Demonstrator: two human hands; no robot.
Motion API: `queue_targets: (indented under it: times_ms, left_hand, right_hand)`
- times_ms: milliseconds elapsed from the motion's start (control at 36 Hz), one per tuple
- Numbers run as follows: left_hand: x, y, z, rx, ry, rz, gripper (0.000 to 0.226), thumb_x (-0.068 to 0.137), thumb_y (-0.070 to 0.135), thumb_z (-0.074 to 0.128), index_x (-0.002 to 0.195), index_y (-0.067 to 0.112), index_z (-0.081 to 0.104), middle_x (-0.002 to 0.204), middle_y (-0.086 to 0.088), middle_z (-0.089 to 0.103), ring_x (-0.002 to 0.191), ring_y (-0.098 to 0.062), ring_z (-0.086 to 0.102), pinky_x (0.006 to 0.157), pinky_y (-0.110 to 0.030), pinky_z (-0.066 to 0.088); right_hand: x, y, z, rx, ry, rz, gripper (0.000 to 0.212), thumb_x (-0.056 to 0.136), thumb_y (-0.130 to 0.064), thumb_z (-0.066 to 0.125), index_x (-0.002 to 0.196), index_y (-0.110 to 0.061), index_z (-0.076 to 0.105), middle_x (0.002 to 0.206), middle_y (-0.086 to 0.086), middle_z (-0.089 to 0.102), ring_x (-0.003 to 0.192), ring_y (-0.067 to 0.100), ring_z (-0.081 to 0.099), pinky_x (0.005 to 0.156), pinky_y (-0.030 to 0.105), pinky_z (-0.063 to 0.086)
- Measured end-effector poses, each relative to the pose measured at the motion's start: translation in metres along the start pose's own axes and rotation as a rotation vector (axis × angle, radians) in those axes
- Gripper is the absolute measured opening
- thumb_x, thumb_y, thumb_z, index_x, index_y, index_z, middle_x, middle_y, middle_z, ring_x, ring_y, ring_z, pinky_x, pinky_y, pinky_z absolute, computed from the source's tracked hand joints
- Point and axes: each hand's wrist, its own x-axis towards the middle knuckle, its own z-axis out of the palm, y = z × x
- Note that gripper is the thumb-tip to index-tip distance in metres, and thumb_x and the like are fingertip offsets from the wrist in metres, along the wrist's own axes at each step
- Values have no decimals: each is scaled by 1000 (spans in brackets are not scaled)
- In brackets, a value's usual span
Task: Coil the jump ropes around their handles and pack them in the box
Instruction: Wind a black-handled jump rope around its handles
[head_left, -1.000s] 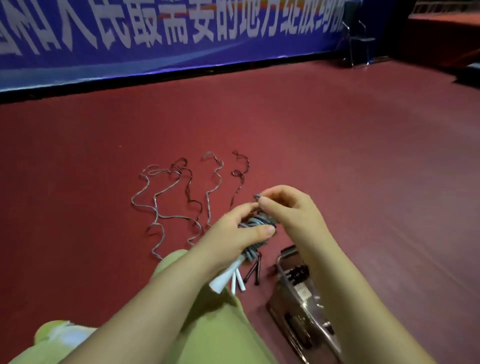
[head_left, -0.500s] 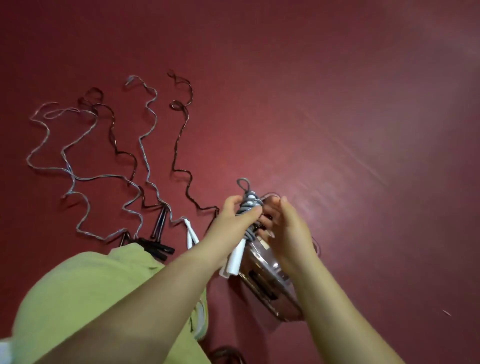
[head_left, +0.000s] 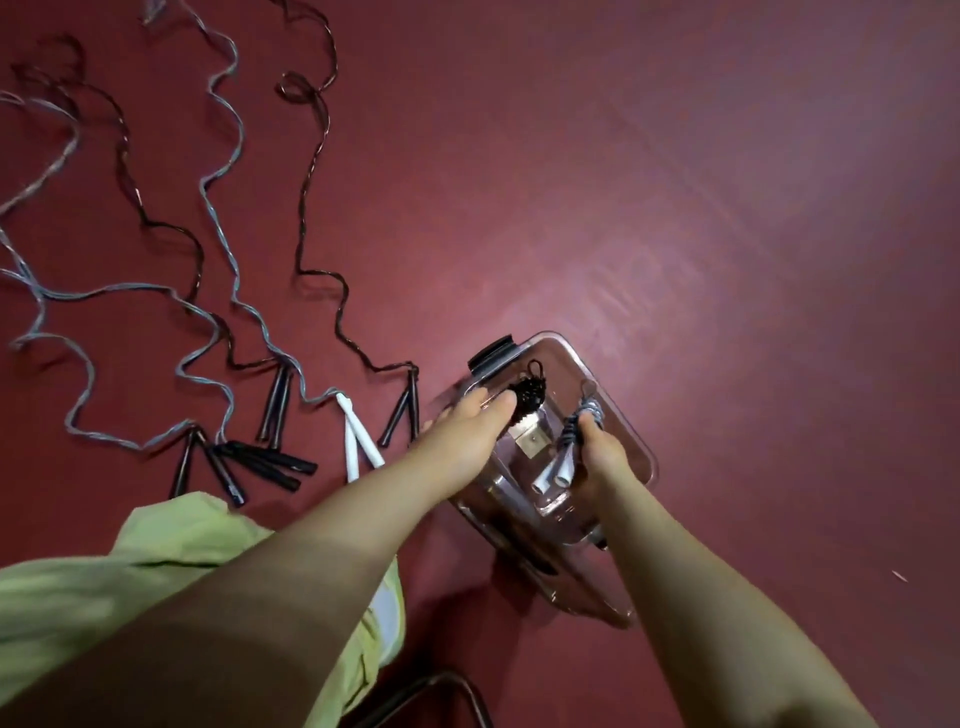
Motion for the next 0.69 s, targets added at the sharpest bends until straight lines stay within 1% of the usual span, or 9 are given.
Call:
queue_targets:
  times_ms: [83, 167, 278, 361, 444, 528, 556, 639, 694]
  left_hand:
    - [8, -8, -4, -45, 6, 6, 87, 72, 76, 27, 147, 34, 33, 153, 3, 35, 142, -20, 27, 117, -40, 20]
    - [10, -13, -5, -41, -45, 29, 60, 93, 65, 30, 143, 33, 38, 148, 4, 42, 137, -19, 36, 110, -32, 26]
    - [7, -9, -11, 10, -85, 73, 59, 95, 62, 28, 145, 33, 34, 149, 5, 39, 138, -18, 34, 108, -32, 26]
    - [0, -3, -26, 28, -47, 115, 62, 92, 66, 28, 144, 33, 37, 150, 2, 39, 138, -18, 34, 109, -30, 25]
    - [-15, 7, -53, 0, 13, 185, 60, 96, 61, 28, 147, 30, 34, 153, 6, 36, 140, -15, 31, 114, -30, 22]
    - [-38, 14, -91, -60, 122, 276, 53, 100, 52, 28, 146, 27, 35, 151, 7, 38, 139, -12, 33, 103, -20, 21]
    - [-48, 14, -104, -79, 157, 303, 51, 100, 50, 29, 146, 27, 36, 150, 7, 39, 138, -11, 34, 98, -17, 21]
    - [-79, -5, -149, -120, 259, 361, 50, 99, 51, 32, 144, 30, 38, 148, 10, 40, 138, -8, 34, 104, -19, 22]
    - [-102, -34, -182, -150, 341, 351, 50, 97, 52, 35, 143, 33, 39, 145, 11, 43, 136, -7, 36, 107, -22, 23]
  right_hand:
    - [26, 12, 4, -142, 42, 4, 38, 89, -29, 66, 108, 2, 57, 78, 15, 62, 61, 25, 59, 57, 31, 51]
    - [88, 39, -6, -175, 87, -25, 71, 67, -43, 75, 122, -5, 53, 100, 18, 68, 82, 32, 69, 74, 46, 58]
    - [101, 49, -8, -221, 105, -21, 94, 50, -62, 66, 129, -13, 52, 109, 15, 63, 94, 35, 63, 68, 38, 48]
    - [40, 29, 15, -252, 20, -112, 80, 69, -56, 64, 134, -13, 47, 111, 12, 58, 92, 28, 55, 65, 32, 42]
    - [-7, 13, 41, -231, -79, -192, 72, 72, -53, 67, 129, -12, 53, 119, 11, 62, 97, 23, 58, 70, 31, 44]
    - [-61, -1, 73, -216, -226, -277, 9, 94, -31, 57, 98, -24, 55, 88, -3, 57, 76, 8, 51, 66, 23, 41]
    - [-78, -4, 86, -224, -276, -305, 4, 97, -27, 55, 95, -25, 53, 88, -4, 57, 75, 7, 52, 69, 23, 42]
    - [-133, -7, 130, -291, -425, -364, 16, 100, -22, 51, 114, -15, 53, 109, 6, 62, 97, 13, 60, 93, 34, 45]
    - [-173, -6, 163, -373, -527, -378, 15, 100, -20, 49, 113, -13, 53, 112, 12, 63, 105, 20, 60, 92, 34, 45]
